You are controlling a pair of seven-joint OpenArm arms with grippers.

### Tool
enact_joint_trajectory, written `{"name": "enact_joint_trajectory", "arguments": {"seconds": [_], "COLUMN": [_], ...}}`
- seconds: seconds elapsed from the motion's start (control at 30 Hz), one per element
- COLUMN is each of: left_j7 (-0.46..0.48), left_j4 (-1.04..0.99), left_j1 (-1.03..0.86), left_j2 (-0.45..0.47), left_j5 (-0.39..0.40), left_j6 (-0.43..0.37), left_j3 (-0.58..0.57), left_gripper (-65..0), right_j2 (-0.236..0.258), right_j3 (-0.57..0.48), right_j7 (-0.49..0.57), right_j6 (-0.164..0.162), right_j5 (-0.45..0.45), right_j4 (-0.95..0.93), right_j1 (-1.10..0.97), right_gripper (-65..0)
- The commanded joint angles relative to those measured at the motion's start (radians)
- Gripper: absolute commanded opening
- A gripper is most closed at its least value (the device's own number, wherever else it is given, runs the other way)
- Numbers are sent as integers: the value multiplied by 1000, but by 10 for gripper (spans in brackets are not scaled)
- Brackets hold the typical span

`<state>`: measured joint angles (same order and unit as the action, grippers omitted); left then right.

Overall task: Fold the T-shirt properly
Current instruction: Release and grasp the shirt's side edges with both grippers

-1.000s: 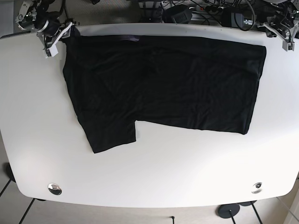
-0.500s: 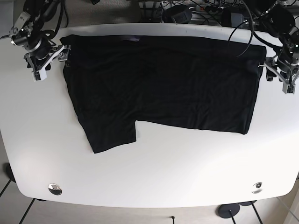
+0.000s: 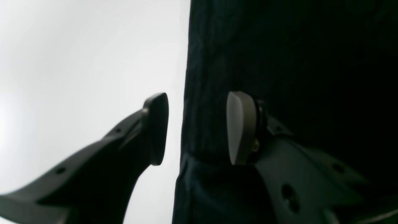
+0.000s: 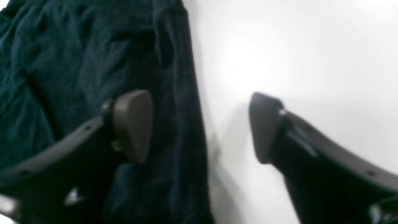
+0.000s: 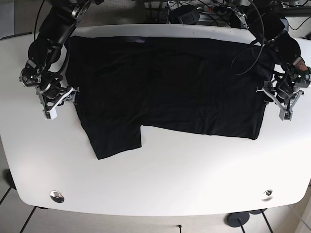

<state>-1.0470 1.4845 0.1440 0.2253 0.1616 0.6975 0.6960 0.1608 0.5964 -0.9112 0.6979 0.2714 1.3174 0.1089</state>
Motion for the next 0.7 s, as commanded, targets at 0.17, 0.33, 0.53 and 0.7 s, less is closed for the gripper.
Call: {"name": "enact_joint_trajectory", "arguments": {"seconds": [0.17, 0.33, 0.53, 0.7], "left_j7": [153, 213, 227, 288], "left_j4": [-60, -63, -219, -348], "left_j1": [49, 47, 93, 111], "left_j2": [23, 23, 26, 58], "left_j5": [13, 14, 14, 17], "left_j6": [-126, -266, -264, -261], "left_j3": [-2, -80, -86, -89], "left_gripper": [-257, -172, -172, -172], "right_j2": [-40, -40, -40, -39], "right_j3": [-3, -3, -8, -85], "right_j7": [-39, -67, -67, -59], "right_j6": [0, 0, 0, 0], "right_j5": [-7, -7, -7, -7], "right_j4": [4, 4, 4, 4], "right_j1": [-38, -45, -56, -58], "right_gripper": [-225, -235, -453, -629]}}
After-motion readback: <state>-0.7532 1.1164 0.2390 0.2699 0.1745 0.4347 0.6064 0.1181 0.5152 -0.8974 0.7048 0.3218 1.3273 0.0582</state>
